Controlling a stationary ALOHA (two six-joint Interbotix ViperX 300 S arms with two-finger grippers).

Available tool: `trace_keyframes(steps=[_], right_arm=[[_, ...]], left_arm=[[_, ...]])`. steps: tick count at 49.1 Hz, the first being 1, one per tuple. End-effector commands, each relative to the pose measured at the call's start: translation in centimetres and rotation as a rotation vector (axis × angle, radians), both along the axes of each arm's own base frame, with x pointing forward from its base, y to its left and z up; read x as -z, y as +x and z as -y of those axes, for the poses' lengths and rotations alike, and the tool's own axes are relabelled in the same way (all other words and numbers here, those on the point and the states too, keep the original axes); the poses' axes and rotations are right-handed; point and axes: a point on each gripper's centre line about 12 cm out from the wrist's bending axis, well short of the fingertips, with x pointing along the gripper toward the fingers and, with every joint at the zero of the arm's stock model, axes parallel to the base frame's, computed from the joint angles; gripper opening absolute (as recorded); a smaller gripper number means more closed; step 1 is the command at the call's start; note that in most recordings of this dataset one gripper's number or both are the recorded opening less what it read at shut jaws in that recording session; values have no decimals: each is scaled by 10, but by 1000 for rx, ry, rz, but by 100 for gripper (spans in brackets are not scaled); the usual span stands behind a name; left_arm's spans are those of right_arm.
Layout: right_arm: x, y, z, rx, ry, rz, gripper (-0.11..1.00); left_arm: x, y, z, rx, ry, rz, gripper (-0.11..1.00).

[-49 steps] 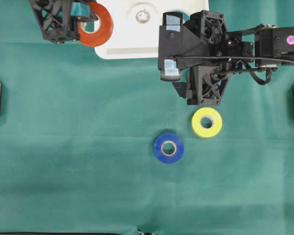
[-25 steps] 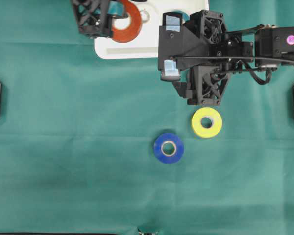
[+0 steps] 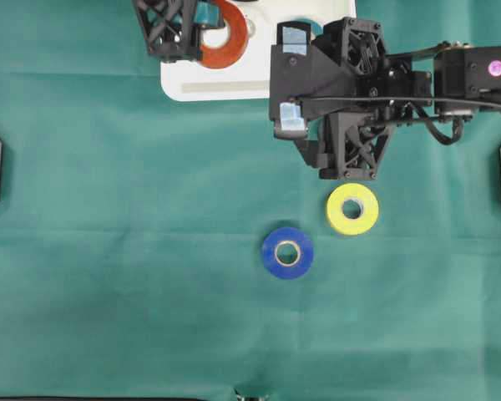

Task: Pick up the tape from a random location and place it into the white case.
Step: 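Lower the orange roll into the tray and open the left gripper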

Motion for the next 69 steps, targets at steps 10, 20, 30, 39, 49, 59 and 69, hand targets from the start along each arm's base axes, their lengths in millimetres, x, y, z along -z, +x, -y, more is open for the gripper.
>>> trace_keyframes(steps=[10,20,30,39,49,59,69], right_arm=[[-9,-2,0,-4,-5,27,90],[-10,-1,0,-4,-12,31,90],[-10,-1,1,-4,-15,31,90],[-9,-2,1,-4,-18,29,90],[-9,-2,2,-5,-26,29,90],[-10,-2,2,-4,-25,31,90],[-10,-1,2,-4,-25,31,90]], left_arm=[[47,-6,-23,-55,2,3,24],[94,-6,-38,-85,-20,-53,24],[118,-10,-49,-70,1,-67,24],[133,-16,-54,-80,-3,-83,24],[148,-17,-56,-84,-16,-109,24],[149,-16,-56,-84,-13,-102,24],[149,-16,-56,-82,-12,-102,24]])
